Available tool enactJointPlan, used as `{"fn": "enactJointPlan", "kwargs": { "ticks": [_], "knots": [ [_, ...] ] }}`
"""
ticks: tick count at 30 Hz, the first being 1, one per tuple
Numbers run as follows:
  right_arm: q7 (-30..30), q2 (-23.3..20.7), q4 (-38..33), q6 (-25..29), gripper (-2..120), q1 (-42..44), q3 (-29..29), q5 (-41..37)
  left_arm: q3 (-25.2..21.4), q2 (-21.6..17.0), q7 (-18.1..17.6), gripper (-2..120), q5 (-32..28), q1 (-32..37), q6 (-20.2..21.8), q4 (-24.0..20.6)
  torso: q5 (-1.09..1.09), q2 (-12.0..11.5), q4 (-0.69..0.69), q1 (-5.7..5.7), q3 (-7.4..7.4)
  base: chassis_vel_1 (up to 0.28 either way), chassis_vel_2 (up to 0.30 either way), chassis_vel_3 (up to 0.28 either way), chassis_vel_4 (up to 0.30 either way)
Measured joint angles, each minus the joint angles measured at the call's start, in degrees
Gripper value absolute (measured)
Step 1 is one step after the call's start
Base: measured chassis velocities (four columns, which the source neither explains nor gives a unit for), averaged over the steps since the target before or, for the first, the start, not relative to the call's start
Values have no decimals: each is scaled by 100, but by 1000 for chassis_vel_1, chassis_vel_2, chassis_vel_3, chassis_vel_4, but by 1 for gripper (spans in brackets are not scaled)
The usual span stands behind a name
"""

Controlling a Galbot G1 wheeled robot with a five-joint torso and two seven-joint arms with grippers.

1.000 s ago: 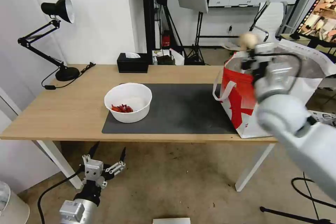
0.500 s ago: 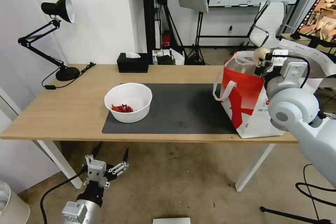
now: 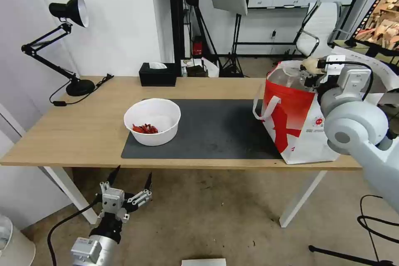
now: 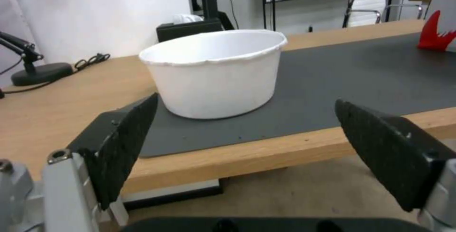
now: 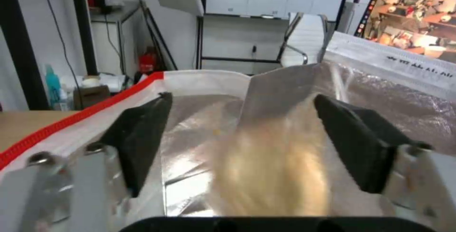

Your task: Pick up the trash from the table and place it into the takeout bag.

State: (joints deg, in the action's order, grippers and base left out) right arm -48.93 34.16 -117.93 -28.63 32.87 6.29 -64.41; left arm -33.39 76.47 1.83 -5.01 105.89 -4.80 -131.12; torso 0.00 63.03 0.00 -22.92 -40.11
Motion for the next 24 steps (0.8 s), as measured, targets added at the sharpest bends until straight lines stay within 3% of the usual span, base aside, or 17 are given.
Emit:
{"fn": "enactJointPlan", "kwargs": {
  "ticks": [5, 17, 22, 24],
  "knots": [
    [15, -34, -27, -73, 99, 83, 38, -41, 5, -3, -3, 100, 0, -1, 0, 0, 0, 0, 0, 0, 0, 0, 0, 0, 0],
    [67, -26, -12, -34, 100, 71, 41, -85, 11, -60, -8, 100, -29, -43, 0, 0, 0, 0, 0, 0, 0, 0, 0, 0, 0],
    [606, -54, -227, 921, 100, 401, 224, 79, 10, -86, -14, 100, -78, -94, 2, 0, -1, 0, 1, 0, 0, 0, 0, 0, 0],
    [1354, -86, -554, 1733, 100, 1033, 507, 394, 2, -81, -16, 100, -108, -116, 2, -21, 0, 0, -1, 0, 0, 0, 0, 0, 0]
  ]
}}
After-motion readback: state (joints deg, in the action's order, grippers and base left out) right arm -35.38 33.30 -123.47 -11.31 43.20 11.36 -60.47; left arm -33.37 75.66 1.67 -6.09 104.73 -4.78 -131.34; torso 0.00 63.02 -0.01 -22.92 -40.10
